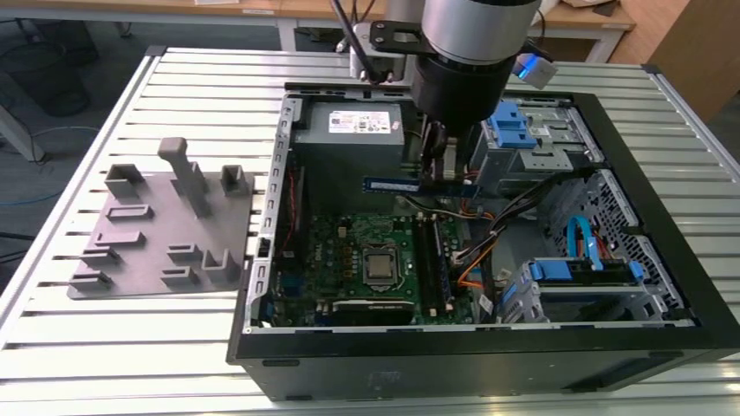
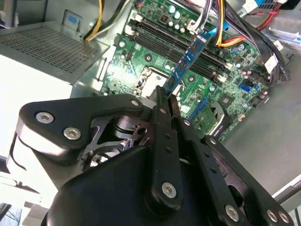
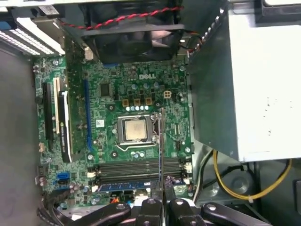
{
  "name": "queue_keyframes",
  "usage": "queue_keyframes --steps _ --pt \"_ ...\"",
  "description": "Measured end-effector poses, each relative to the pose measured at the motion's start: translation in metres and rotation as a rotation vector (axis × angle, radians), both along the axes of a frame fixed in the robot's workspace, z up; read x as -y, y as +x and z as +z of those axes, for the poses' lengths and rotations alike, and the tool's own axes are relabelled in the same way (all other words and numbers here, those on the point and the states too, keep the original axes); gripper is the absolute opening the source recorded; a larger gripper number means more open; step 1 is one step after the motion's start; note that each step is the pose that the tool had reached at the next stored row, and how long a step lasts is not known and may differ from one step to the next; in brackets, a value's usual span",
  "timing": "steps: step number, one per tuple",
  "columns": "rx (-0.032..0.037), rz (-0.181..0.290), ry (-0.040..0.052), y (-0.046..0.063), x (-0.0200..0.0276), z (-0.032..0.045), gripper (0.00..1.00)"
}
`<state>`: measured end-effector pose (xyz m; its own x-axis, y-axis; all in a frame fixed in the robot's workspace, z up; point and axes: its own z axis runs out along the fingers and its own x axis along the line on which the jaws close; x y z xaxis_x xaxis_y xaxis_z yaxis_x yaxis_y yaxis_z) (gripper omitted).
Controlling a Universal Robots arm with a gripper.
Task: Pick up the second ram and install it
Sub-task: 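Pick up the second ram and move it above second insertion slot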
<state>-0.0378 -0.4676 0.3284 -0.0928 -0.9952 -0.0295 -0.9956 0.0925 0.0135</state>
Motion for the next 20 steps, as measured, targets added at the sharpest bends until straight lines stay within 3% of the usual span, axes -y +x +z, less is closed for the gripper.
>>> queue_keyframes --steps 6,9,12,20 --pt "-0.0117 0.042 -0.0010 0.000 0.0024 -0.0070 0.14" --pt "-0.0174 0.044 -0.0010 0.000 0.0117 -0.0124 0.14" --pt "-0.0176 0.046 -0.0008 0.000 0.0203 -0.0180 0.14" --pt "-0.0183 0.089 -0.0049 0.005 0.0213 -0.0322 0.14"
